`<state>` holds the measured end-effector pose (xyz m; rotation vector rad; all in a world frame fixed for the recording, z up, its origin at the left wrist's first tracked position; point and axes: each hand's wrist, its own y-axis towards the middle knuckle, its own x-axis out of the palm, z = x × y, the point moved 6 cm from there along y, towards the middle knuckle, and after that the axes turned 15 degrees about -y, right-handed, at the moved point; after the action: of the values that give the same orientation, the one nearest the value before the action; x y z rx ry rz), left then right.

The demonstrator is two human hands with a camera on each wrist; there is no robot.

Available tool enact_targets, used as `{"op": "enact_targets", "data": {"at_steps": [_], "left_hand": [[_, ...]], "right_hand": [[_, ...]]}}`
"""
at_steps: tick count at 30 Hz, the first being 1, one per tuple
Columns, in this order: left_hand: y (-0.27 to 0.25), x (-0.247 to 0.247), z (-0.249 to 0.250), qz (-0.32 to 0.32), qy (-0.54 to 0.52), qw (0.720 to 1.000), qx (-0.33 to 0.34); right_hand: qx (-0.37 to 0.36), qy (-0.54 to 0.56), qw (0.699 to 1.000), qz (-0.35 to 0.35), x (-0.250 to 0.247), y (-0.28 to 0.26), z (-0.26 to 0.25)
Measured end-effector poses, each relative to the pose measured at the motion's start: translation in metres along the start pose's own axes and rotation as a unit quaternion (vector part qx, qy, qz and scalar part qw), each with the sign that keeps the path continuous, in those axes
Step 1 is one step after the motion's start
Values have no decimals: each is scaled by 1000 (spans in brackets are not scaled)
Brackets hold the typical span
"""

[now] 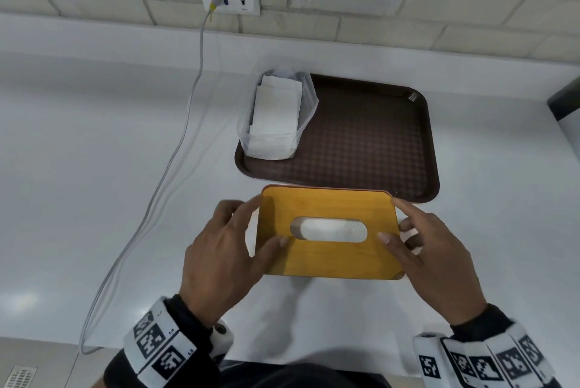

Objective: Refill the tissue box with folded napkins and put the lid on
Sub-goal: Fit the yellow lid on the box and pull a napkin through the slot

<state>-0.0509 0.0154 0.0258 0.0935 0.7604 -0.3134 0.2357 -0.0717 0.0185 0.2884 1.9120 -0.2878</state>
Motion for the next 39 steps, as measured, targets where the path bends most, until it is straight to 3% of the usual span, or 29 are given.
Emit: {"op": "enact_targets", "data": {"at_steps": [2,5,7,20,24,27,31,39], "left_hand": [[9,-1,0,-57,-1,996,70],[20,7,1,-180,67,961,198],[27,10,-1,-218,106,944,225],[37,16,-11,-254,59,946,194],[37,17,-8,-246,113,935,230],[35,17,1,-251,155,921,255],[33,19,14,-287,142,910,263],[35,22,22,-292,179,903,259]], "right_hand": [[-29,12,998,-54,2,-5,2],[-67,55,985,-152,6,-13,5],[-82,72,976,-187,9,-17,7],[-53,149,979,-127,13,-25,13],[-119,16,990,-75,6,-28,6],[-185,-68,980,-31,-5,-27,-11],[-256,-147,954,-58,-1,-18,-30],[-293,-241,919,-108,-5,3,-51]]}}
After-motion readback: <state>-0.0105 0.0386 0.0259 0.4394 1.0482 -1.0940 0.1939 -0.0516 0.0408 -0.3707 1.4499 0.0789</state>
